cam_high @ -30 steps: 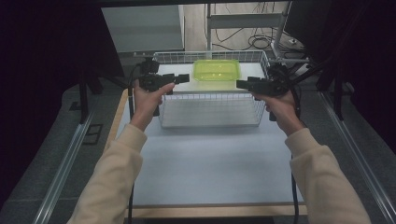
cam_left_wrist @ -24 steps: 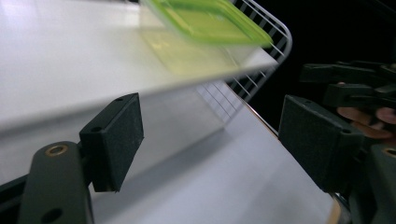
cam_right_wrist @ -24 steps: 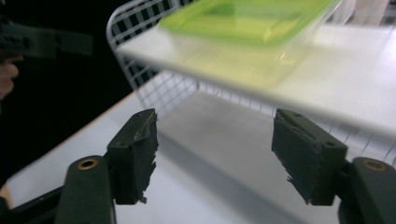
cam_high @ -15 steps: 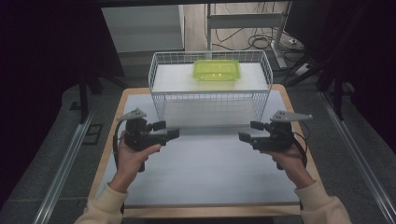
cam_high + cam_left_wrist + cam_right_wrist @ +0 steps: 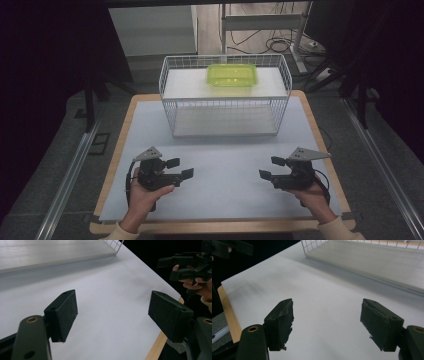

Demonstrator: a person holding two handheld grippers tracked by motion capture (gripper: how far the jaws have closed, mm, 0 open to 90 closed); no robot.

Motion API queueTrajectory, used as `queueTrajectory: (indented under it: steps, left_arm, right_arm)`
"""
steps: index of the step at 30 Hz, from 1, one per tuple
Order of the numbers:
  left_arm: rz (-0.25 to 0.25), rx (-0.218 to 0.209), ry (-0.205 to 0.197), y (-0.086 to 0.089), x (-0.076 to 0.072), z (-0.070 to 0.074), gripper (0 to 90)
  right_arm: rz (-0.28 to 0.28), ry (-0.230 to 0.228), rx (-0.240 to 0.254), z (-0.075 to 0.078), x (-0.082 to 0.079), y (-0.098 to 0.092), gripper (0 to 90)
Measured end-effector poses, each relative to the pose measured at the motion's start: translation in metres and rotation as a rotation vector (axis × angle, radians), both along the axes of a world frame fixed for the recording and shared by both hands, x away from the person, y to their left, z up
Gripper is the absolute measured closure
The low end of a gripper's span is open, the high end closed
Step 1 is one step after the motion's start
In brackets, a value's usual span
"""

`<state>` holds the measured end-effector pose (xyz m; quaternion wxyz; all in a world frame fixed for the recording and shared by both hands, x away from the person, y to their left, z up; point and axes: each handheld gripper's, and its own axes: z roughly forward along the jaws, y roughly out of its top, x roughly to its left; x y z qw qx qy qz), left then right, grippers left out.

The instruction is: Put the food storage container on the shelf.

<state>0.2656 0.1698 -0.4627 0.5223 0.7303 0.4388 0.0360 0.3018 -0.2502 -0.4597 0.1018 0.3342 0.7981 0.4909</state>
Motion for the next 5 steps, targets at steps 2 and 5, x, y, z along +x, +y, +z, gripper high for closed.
queueTrajectory:
  steps: [2, 5]
  left_arm:
    - [-0.003, 0.002, 0.001, -0.0008, -0.0004, -0.0018, 23.5]
    - [-0.009, 0.013, 0.004, -0.0013, -0.0016, -0.0049, 23.5]
  right_arm:
    - [0.002, -0.009, 0.008, 0.0012, -0.0009, 0.0005, 26.8]
    - [-0.004, -0.013, 0.009, -0.0009, -0.0023, -0.0003, 26.0]
